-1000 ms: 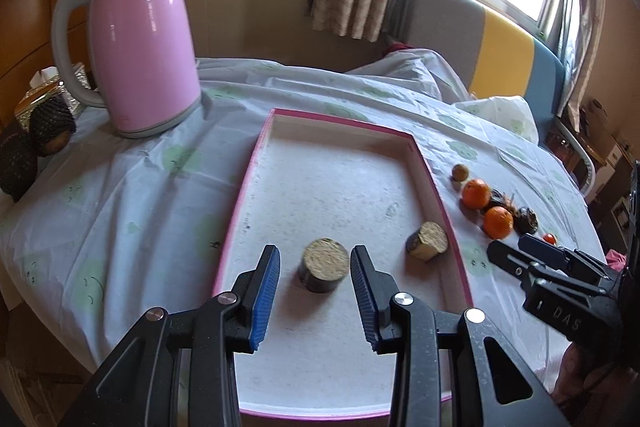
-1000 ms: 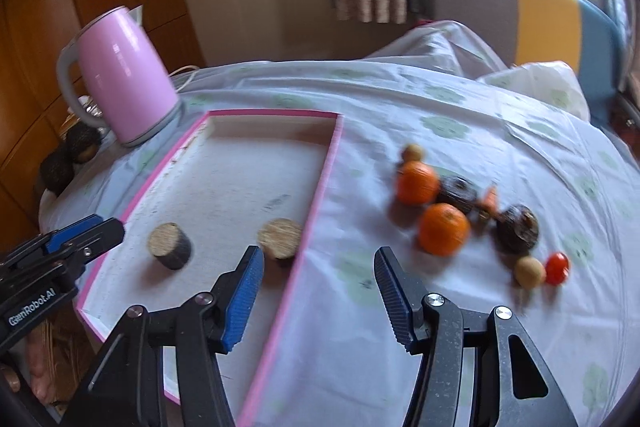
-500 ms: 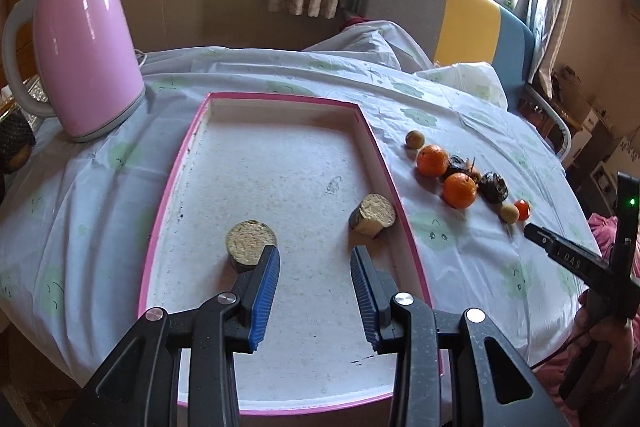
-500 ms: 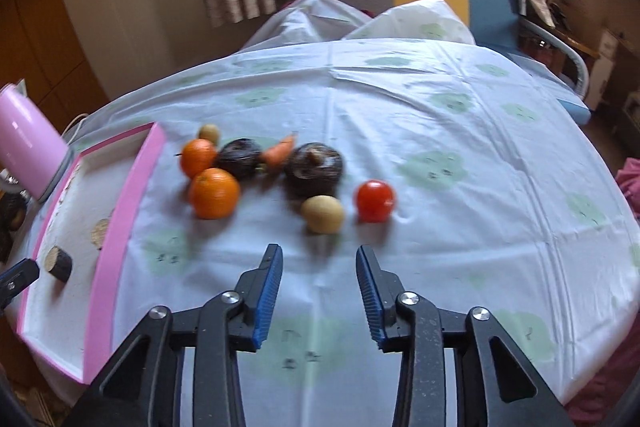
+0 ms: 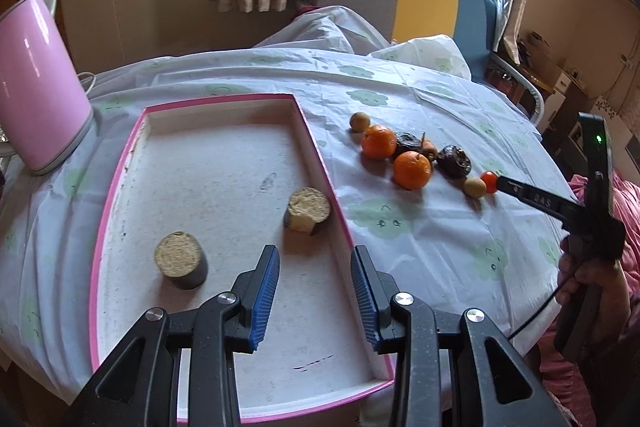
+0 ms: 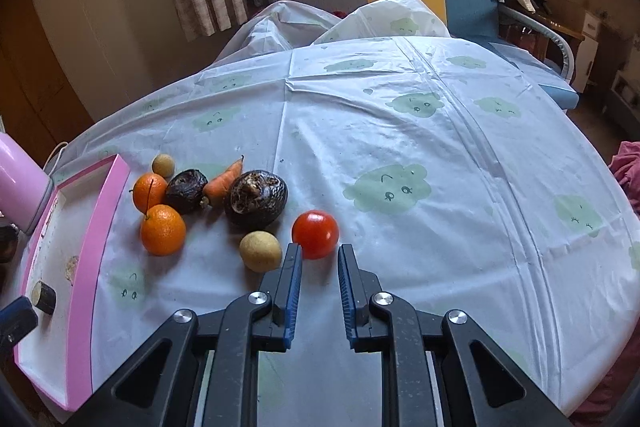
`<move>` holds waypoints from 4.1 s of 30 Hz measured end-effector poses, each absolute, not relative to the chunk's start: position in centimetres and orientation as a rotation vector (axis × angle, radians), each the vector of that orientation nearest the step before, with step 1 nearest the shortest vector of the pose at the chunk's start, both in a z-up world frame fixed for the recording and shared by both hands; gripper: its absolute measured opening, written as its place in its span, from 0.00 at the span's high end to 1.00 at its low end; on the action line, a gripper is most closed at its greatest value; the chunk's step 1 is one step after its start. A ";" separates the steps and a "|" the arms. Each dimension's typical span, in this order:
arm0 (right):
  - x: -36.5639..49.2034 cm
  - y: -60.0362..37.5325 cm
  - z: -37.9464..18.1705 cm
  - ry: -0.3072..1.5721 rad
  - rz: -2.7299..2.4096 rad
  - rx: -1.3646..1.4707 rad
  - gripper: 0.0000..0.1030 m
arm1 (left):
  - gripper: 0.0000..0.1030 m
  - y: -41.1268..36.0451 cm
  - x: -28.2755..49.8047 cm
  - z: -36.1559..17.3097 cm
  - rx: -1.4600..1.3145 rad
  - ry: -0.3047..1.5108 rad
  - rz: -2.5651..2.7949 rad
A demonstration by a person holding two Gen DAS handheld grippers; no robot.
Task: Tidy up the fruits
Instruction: 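Grasp the red cherry tomato with the right tool while the left tool moves toward the tan ball, then drop the tan ball in the tray with the left tool while the right tool holds the tomato, then lower the cherry tomato into the tray and open the right tool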
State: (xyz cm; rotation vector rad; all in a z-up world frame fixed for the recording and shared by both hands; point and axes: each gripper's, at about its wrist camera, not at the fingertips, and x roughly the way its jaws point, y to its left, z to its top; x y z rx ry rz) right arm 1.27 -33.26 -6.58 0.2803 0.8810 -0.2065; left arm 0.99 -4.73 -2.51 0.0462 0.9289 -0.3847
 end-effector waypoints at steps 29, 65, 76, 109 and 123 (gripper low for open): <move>1.6 -35.2 -6.9 0.881 -0.237 0.229 0.76 | 0.64 -16.3 3.7 -3.4 0.089 1.013 -0.653; 0.1 -36.3 -7.8 0.874 -0.229 0.206 0.75 | 0.72 -21.2 6.0 -5.6 0.055 1.086 -0.680; 0.1 -33.5 -7.3 0.886 -0.160 0.156 0.75 | 0.72 -12.3 4.9 -1.4 -0.035 0.985 -0.564; 2.4 -14.0 -3.2 0.897 0.369 0.017 0.75 | 0.69 4.8 6.5 -1.9 -0.222 0.924 -0.111; 3.6 -7.9 -3.5 0.937 0.495 -0.023 0.75 | 0.65 7.4 4.0 -0.7 -0.240 0.885 -0.076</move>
